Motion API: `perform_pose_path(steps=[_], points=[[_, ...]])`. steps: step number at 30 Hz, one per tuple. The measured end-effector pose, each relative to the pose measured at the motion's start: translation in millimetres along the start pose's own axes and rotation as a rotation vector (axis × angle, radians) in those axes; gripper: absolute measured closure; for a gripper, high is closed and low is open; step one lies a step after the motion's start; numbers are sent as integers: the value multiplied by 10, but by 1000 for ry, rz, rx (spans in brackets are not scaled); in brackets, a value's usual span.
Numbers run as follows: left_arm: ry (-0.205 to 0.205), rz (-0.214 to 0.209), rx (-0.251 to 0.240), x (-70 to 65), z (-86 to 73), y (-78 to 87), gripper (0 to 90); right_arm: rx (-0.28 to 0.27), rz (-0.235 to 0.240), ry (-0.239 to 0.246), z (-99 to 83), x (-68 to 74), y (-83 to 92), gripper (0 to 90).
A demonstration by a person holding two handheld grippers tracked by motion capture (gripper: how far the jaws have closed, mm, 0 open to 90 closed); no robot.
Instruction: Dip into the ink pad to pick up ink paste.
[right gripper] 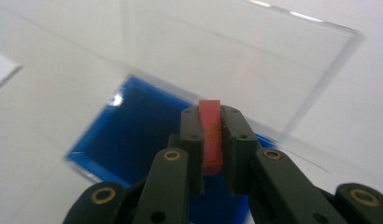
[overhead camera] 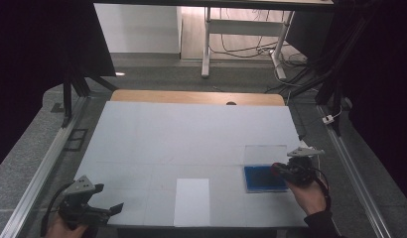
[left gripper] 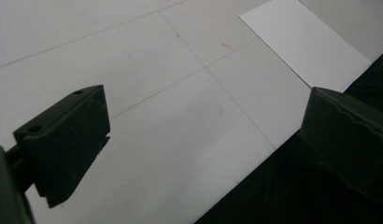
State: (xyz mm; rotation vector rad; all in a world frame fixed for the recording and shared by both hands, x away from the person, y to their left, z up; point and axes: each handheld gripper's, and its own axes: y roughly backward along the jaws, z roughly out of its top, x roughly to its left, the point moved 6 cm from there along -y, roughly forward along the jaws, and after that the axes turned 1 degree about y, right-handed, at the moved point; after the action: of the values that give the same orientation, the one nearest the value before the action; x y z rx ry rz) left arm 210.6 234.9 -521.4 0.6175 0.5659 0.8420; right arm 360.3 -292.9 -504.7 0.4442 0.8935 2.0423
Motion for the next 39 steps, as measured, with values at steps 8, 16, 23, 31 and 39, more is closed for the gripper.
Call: perform_pose_path(steps=[8,16,23,31,39], points=[[1,0,1,0,0,-1,17,-1,92,56,123,301,-137,803],[0,0,1,0,0,-1,17,42,113,73,112,398,-302,803],[-1,1,3,-2,-1,-3,17,55,123,64,85,386,-336,807],[-1,1,6,-4,-1,-6,18,73,69,145,95,476,-351,810],[0,-1,7,-2,0,-8,18,67,62,159,89,487,-356,811]])
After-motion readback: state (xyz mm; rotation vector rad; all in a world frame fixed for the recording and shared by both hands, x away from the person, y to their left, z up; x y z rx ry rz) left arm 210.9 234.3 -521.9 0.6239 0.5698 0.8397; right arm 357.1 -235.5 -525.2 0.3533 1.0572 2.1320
